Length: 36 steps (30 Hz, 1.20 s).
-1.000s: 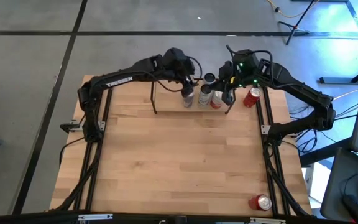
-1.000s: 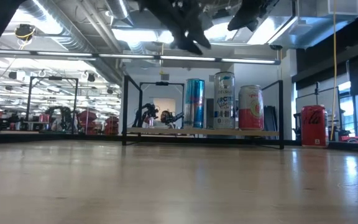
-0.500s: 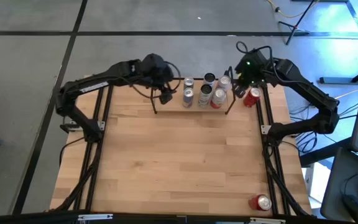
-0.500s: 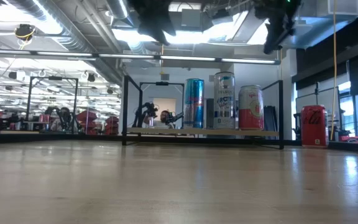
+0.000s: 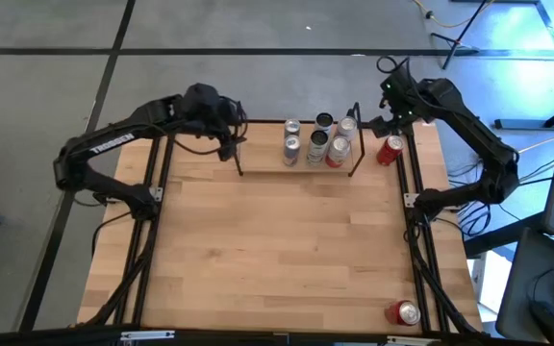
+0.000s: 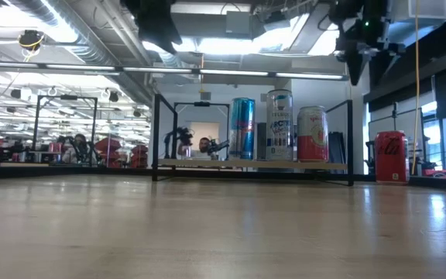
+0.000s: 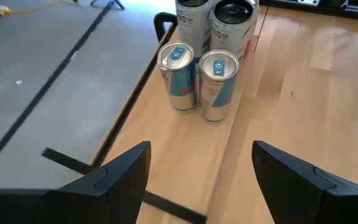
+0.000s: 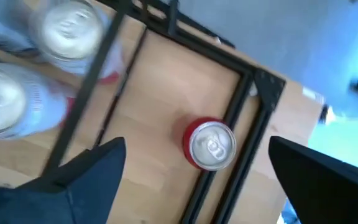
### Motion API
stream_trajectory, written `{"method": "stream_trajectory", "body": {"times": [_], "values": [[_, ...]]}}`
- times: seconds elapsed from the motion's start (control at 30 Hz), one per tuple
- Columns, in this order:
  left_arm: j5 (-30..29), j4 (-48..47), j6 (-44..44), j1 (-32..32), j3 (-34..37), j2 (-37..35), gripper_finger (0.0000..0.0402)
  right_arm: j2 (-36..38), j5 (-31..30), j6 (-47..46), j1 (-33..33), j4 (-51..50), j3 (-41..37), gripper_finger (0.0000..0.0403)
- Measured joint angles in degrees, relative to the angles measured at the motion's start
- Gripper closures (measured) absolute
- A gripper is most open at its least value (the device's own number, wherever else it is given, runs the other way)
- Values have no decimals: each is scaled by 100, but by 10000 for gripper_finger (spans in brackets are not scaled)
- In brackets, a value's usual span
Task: Place canned beverage on shelf
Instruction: Move the top red and black soda can to the center of the table
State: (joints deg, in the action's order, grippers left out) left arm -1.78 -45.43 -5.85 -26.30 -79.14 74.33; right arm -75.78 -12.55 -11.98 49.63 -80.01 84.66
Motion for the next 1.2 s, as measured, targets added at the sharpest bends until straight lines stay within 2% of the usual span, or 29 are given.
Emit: {"method": "stream_trajectory", "body": {"times": [0.1, 0.27, 0.4, 0.73, 1.03, 1.2], "values": [[73, 0, -189, -87, 23, -84, 134, -160, -96, -290, 81, -146, 0, 8], [939, -74, -499, -377, 25, -101, 134, -336, -188, -674, 80, -302, -46, 9], [1424, -167, -701, -575, 27, -101, 134, -327, -195, -1170, 68, -303, -525, 15], [1483, -157, -1319, -833, 30, -101, 134, -323, -423, -1931, 84, 729, -1722, 27], [1484, -125, -1575, -831, 30, -99, 134, -338, -949, -2270, 103, 1303, -2033, 42], [1484, -125, -1577, -831, 30, -99, 134, -600, -1347, -2376, -32, 1128, -2068, 48]]}}
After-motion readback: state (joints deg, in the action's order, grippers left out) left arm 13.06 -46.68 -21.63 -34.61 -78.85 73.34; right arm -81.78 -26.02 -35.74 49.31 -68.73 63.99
